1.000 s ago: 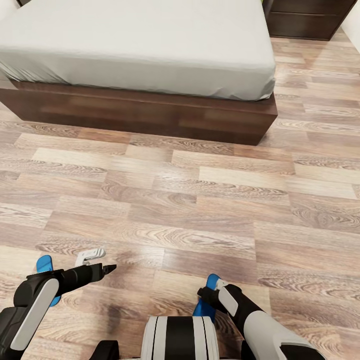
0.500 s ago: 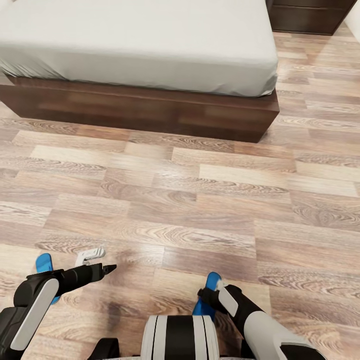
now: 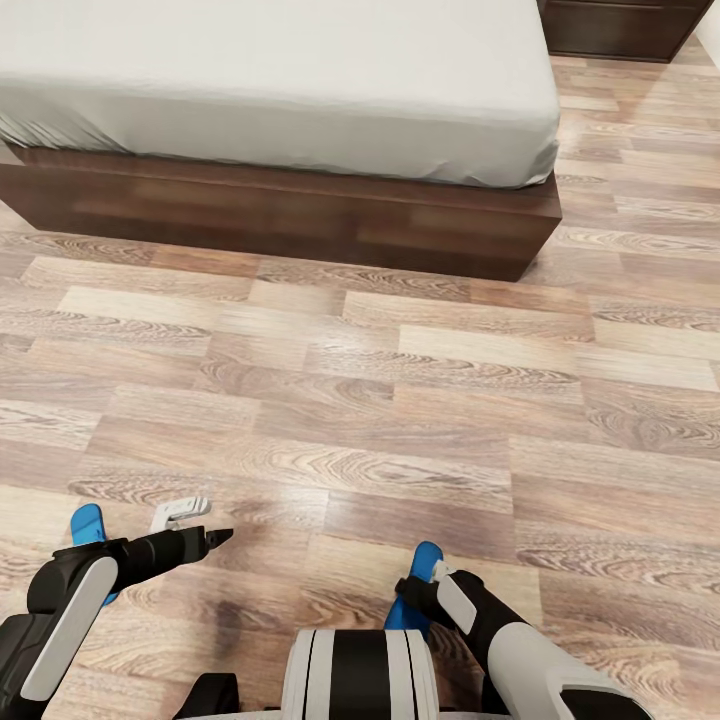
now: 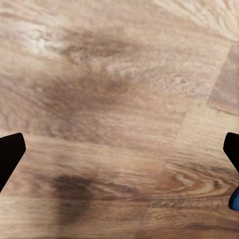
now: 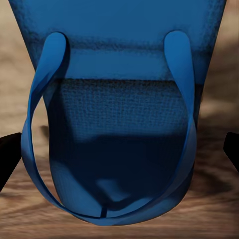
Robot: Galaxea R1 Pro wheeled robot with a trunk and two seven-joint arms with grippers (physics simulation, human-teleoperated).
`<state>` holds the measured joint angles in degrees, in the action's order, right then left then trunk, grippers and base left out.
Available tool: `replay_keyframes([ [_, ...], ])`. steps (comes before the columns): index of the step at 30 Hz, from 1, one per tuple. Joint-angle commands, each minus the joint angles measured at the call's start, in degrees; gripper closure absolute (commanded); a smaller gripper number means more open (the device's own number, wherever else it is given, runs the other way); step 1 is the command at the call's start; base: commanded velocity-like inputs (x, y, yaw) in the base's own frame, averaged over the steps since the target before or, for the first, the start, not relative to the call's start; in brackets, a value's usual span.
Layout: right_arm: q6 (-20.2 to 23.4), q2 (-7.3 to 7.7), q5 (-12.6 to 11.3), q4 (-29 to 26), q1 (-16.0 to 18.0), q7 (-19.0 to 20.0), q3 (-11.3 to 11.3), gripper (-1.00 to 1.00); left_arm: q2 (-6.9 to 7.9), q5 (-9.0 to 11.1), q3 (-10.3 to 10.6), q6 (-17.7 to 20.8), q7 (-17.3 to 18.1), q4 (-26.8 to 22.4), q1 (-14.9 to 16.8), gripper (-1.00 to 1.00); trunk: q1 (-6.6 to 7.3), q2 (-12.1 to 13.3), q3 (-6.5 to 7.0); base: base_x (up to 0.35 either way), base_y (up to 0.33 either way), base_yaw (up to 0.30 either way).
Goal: In the bedroom, move the book from the bed onto either nightstand, and place the two sandals side by side next to the bed.
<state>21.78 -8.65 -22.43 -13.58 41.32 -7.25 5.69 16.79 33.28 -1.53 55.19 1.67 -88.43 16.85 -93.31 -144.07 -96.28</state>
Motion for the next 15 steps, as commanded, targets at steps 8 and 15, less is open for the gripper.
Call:
replay_keyframes([
  [8, 0.28, -0.1, -0.16, -0.13, -0.01, -0.31, 0.46, -1.0, 0.0, -0.06, -0.06, 0.27, 0.18, -0.13, 0.02, -1.0, 0.01, -0.01, -0.03, 0.0, 0.0, 0.0],
  [15, 0.28, -0.13, -0.16, -0.13, -0.01, -0.31, 0.46, -1.0, 0.0, -0.06, -0.06, 0.27, 0.18, -0.14, 0.02, -1.0, 0.01, -0.01, -0.03, 0.0, 0.0, 0.0],
])
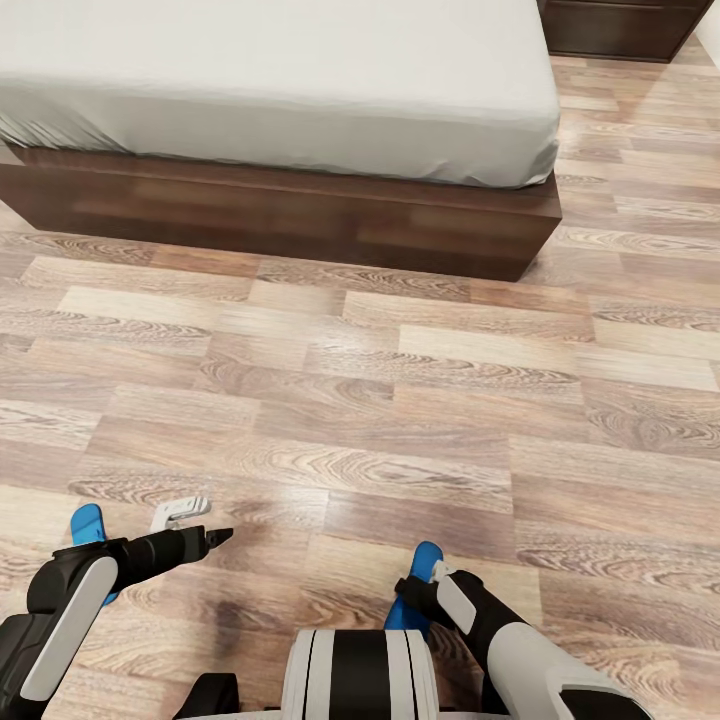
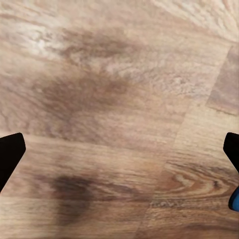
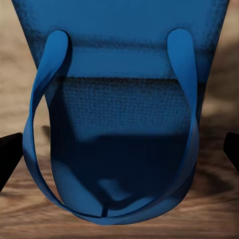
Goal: In the bedroom, move the book from the bed onto either nightstand, and place the two sandals side by side next to the bed.
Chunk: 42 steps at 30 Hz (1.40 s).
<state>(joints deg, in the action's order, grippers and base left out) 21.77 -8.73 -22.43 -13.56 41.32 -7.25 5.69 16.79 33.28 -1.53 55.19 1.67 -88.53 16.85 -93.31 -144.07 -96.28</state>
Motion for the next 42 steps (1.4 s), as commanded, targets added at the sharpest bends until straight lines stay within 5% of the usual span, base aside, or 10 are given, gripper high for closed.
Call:
replay_keyframes([
  [1, 0.29, -0.06, -0.16, -0.15, -0.01, -0.31, 0.46, -1.0, 0.0, -0.06, -0.06, 0.27, 0.18, -0.04, 0.02, -1.0, 0.01, -0.01, -0.03, 0.0, 0.0, 0.0],
  [8, 0.29, -0.1, -0.16, -0.15, -0.01, -0.31, 0.44, -1.0, 0.0, -0.06, -0.06, 0.27, 0.18, -0.05, 0.02, -1.0, 0.01, -0.01, -0.03, 0.0, 0.0, 0.0],
  [9, 0.29, -0.1, -0.16, -0.15, -0.01, -0.31, 0.44, 1.0, 0.0, -0.06, -0.06, 0.27, 0.18, -0.06, 0.02, -1.0, 0.01, -0.01, -0.03, 0.0, 0.0, 0.0],
  [20, 0.25, -0.1, -0.16, -0.15, -0.01, -0.31, 0.46, 1.0, 0.0, -0.06, -0.03, 0.27, 0.18, -0.06, 0.02, -1.0, 0.01, -0.01, -0.03, 0.0, 0.0, 0.0],
  [42, -0.04, 0.23, 0.08, -0.15, -0.01, -0.31, 0.33, 1.0, 0.0, -0.06, 0.12, 0.11, 0.31, 0.01, 0.02, -1.0, 0.58, 0.28, 4.84, 0.0, 0.0, 0.0],
])
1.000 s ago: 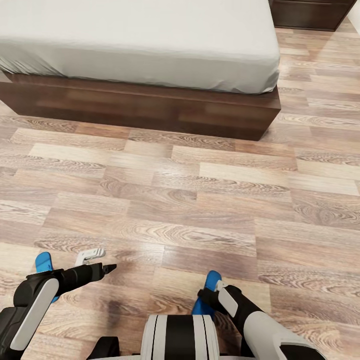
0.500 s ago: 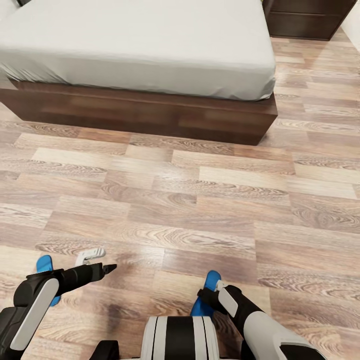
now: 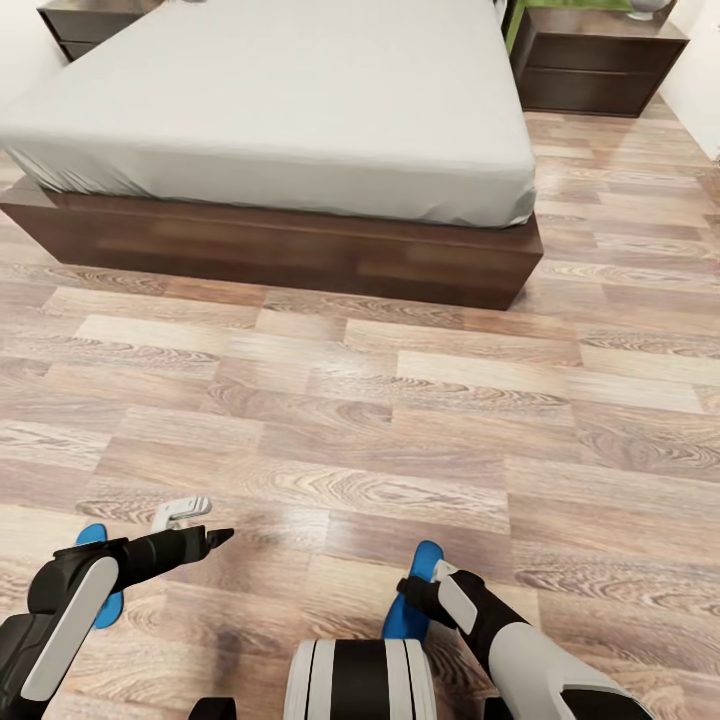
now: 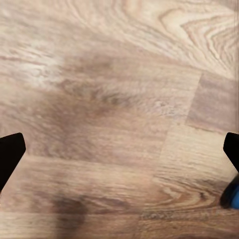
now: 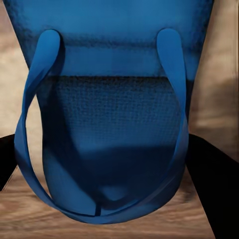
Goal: In the bedroom, move the book from the bed onto either nightstand, and place the two sandals side by side next to the bed.
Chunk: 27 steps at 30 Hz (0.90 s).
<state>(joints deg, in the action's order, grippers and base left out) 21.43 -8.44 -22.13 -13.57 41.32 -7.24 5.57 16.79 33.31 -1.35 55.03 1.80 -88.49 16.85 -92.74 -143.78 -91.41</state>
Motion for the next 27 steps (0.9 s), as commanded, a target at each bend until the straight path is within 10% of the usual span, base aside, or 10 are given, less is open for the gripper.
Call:
replay_keyframes([
  [1, 0.29, 0.0, -0.19, -0.14, -0.01, -0.32, 0.47, 1.0, 0.0, -0.08, -0.06, 0.23, 0.19, -0.03, 0.02, -1.0, 0.03, 0.0, 0.2, 0.0, 0.0, 0.0],
  [27, 0.36, 2.17, 0.22, -0.25, -0.27, -0.24, 0.49, 1.0, -0.04, -0.15, -0.31, -0.06, 0.1, 0.36, 0.1, -1.0, 0.7, 0.35, 5.96, 0.0, 0.0, 0.0],
])
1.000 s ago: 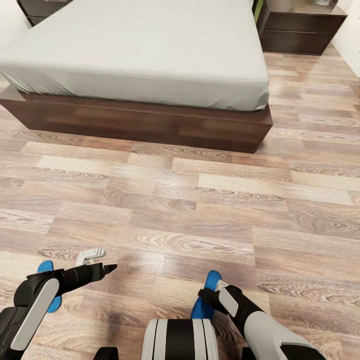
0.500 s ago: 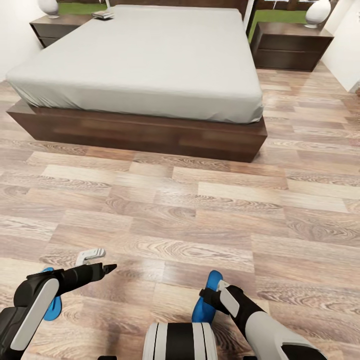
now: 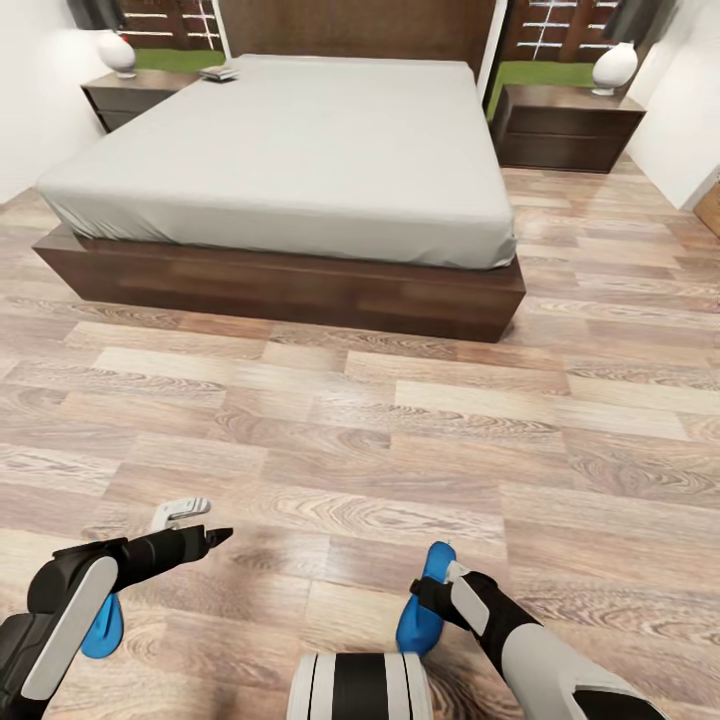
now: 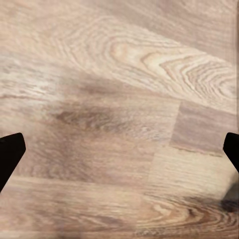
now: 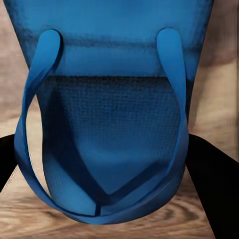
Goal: In the bedroom, move the book from the bed onto either nightstand, and place the two sandals side by side next to the bed.
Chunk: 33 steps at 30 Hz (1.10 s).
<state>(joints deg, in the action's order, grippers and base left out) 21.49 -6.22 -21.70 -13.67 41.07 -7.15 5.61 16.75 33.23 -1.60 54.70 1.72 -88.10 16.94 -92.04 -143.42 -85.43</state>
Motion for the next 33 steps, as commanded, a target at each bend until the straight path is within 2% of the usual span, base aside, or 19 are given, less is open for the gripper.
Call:
replay_keyframes([
  [1, 0.3, -0.01, -0.15, -0.14, -0.01, -0.34, 0.44, 1.0, -0.02, -0.08, -0.01, 0.22, 0.16, 0.04, 0.02, -1.0, 0.03, 0.0, 0.19, 0.0, 0.0, 0.0],
  [8, 0.3, 0.69, 1.65, -0.07, -0.02, -0.32, 0.43, 1.0, -0.04, -0.16, 0.09, 0.15, 0.1, 0.19, 0.03, -1.0, 0.21, 0.1, 1.74, 0.0, 0.0, 0.0],
  [14, 0.3, 0.81, 2.17, -0.05, -0.02, -0.32, 0.32, 1.0, 0.05, -0.14, -0.16, 0.21, 0.19, 0.21, 0.07, -1.0, 0.37, 0.18, 3.07, 0.0, 0.0, 0.0],
  [33, 0.3, 2.16, 2.27, -0.03, -0.08, -0.32, 0.19, 1.0, 0.28, -0.26, -0.25, 0.18, 0.05, 0.21, 0.11, -1.0, 4.54, 7.8, 6.48, 0.0, 0.0, 0.0],
])
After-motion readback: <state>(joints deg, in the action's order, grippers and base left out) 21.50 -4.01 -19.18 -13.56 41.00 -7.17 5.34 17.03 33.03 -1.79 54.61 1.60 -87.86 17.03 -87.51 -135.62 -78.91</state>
